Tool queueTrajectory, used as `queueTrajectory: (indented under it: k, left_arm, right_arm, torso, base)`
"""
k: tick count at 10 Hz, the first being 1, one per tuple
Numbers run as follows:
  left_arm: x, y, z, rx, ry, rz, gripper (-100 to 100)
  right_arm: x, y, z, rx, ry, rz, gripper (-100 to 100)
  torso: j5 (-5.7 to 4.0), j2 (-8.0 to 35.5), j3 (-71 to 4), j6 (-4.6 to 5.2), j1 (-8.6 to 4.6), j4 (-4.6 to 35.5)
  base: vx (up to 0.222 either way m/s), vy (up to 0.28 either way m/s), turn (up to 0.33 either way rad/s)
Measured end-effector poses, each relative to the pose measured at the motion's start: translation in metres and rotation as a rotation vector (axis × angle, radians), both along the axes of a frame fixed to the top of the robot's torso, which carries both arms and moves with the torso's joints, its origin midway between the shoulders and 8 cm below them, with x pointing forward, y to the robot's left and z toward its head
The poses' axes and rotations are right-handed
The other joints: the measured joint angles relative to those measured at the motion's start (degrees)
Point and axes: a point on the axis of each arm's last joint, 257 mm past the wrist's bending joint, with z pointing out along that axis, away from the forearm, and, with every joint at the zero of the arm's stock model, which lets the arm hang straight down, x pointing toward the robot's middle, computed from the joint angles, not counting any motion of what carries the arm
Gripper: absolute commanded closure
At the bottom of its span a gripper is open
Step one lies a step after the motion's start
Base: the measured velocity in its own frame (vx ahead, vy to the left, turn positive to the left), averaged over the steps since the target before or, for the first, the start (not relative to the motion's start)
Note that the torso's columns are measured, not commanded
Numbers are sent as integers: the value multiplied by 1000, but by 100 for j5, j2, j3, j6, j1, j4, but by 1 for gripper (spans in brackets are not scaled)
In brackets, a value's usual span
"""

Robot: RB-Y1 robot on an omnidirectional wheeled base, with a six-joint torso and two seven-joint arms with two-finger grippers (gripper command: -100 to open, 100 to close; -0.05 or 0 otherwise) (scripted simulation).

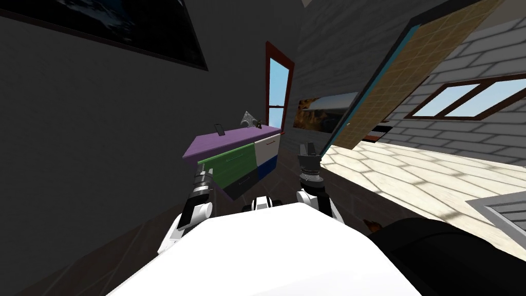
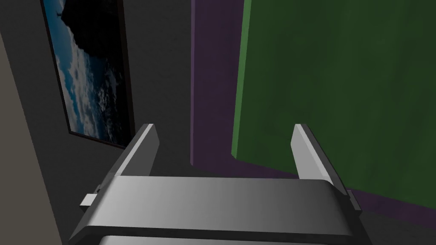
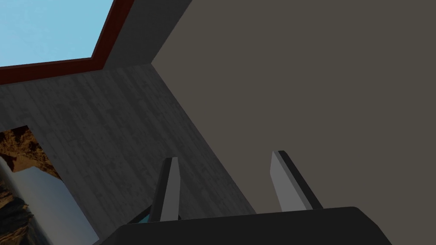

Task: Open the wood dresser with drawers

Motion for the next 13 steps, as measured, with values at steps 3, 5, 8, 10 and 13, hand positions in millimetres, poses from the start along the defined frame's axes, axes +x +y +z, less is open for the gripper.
queueTrajectory:
  k: [3, 5, 8, 10, 13]
  left_arm:
    - [0, 16, -17, -59, 32, 40, -100]
    - [0, 27, -32, -104, 51, 67, -100]
    - [-3, 34, -53, -186, 73, 106, -100]
    - [-4, 34, -66, -247, 81, 129, -100]
    - [-7, 35, -69, -275, 82, 140, -100]
  right_arm:
    - [0, 0, 0, 0, 0, 0, 0]
    - [0, 0, 0, 0, 0, 0, 0]
    - [0, 0, 0, 0, 0, 0, 0]
    - [0, 0, 0, 0, 0, 0, 0]
    - [0, 0, 0, 0, 0, 0, 0]
  torso:
    - [1, -3, -3, 0, 3, -2]
    - [0, 4, 3, 1, 2, 1]
    - [3, 7, 4, 0, 12, 2]
    - [4, 13, 8, 1, 13, 3]
    - [6, -5, -3, 0, 22, -1]
  base:
    - [135, -174, 101]
    - [120, -177, 76]
    - [87, -132, 73]
    - [40, -82, 35]
    - [58, 7, -8]
